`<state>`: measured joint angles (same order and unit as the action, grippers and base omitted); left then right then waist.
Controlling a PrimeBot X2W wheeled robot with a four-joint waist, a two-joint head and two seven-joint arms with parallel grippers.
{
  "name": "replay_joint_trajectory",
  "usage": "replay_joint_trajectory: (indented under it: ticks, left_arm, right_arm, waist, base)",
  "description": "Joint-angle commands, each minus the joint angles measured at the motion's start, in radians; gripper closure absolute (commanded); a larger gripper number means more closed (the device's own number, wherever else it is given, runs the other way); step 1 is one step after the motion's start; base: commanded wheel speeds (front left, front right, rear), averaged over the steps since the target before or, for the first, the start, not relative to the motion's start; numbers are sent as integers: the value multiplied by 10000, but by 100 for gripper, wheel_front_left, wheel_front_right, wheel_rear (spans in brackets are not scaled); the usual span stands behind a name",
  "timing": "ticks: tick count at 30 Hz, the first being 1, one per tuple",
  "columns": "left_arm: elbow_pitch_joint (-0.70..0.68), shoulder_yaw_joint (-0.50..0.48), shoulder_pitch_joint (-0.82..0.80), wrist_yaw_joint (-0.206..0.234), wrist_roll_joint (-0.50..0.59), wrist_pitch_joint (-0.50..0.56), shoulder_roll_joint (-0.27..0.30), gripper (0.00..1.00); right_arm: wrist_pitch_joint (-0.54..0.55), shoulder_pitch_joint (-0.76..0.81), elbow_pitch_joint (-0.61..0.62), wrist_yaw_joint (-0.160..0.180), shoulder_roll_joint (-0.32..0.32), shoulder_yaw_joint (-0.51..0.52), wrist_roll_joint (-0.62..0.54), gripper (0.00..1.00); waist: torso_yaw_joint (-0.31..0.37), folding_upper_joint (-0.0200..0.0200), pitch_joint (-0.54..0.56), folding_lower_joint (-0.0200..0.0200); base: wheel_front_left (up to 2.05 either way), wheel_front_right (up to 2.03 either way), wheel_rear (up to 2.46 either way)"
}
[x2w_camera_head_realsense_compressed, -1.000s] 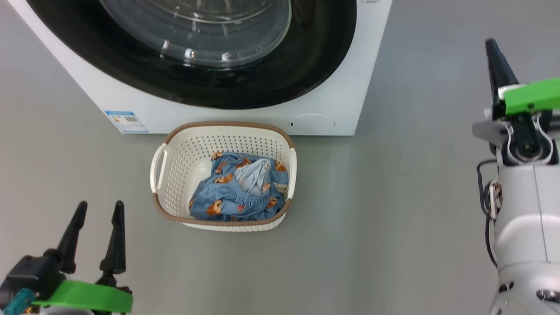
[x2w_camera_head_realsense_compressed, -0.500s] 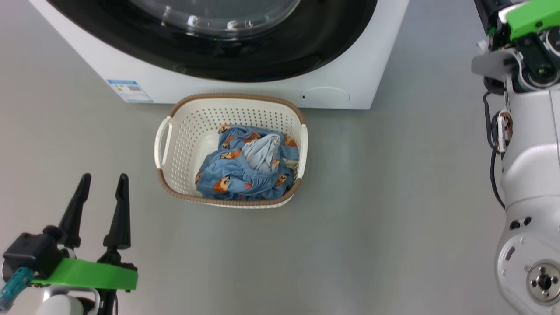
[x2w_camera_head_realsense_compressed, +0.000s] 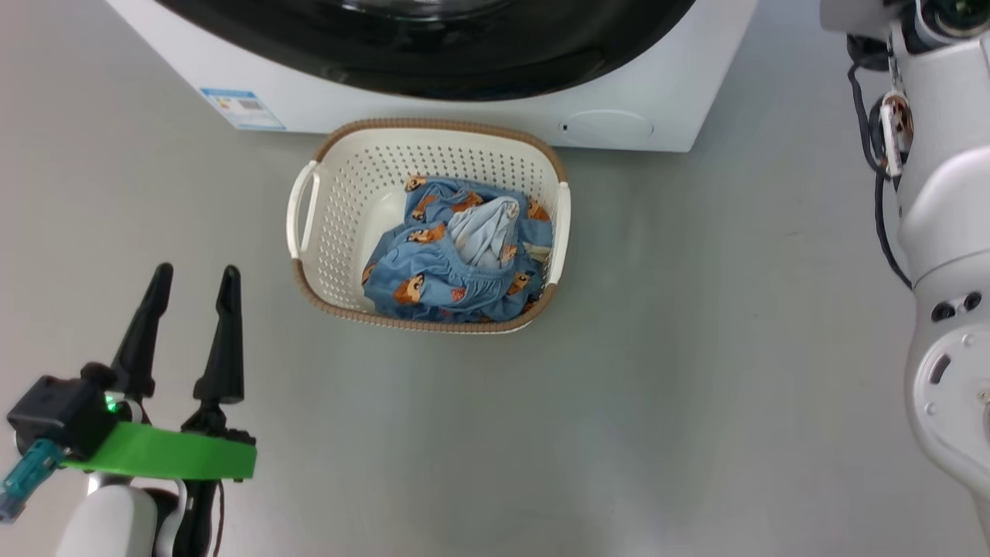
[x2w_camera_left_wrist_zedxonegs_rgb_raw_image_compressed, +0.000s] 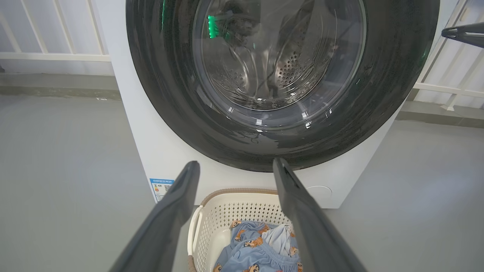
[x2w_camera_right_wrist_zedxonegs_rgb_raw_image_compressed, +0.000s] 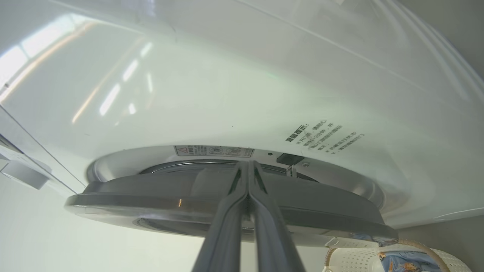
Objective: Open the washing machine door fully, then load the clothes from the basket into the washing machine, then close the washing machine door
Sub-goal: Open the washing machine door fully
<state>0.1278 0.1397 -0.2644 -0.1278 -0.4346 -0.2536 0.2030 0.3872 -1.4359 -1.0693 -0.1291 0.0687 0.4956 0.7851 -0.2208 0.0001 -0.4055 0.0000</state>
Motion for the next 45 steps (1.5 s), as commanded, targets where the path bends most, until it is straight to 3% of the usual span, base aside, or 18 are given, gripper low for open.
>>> replay_joint_trajectory:
  ticks: [1,12,22,39,45]
  left_arm:
    - [-266,-307,-297,-29,-88,-82,277,0]
    - [-309,-179,-657,-29,-337,-82,226,0]
    - [-322,-73,-800,-29,-454,-82,158,0]
    - [-385,-172,-789,-29,-428,-82,137,0]
    - [-421,-168,-799,-29,-459,-82,153,0]
  right_arm:
    - [-104,-548,76,-16,-185,-146,-116,100]
    - [-938,-1948,-1405,-16,-185,-425,-453,100]
    - [-1319,-2397,-1996,-16,-185,-671,-447,100]
    - [458,-2155,-2152,-16,-185,-1309,29,100]
    - [1518,-1962,-1654,-16,-185,-1808,820,100]
  waist:
    - [-123,-1,-188,0]
    - [-369,-1,-787,0]
    - [-456,-1,-937,0]
    - [-410,-1,-821,0]
    - [-393,-1,-803,0]
  base:
    - [0,0,0]
    - [0,0,0]
    - [0,0,0]
    - [0,0,0]
    - [0,0,0]
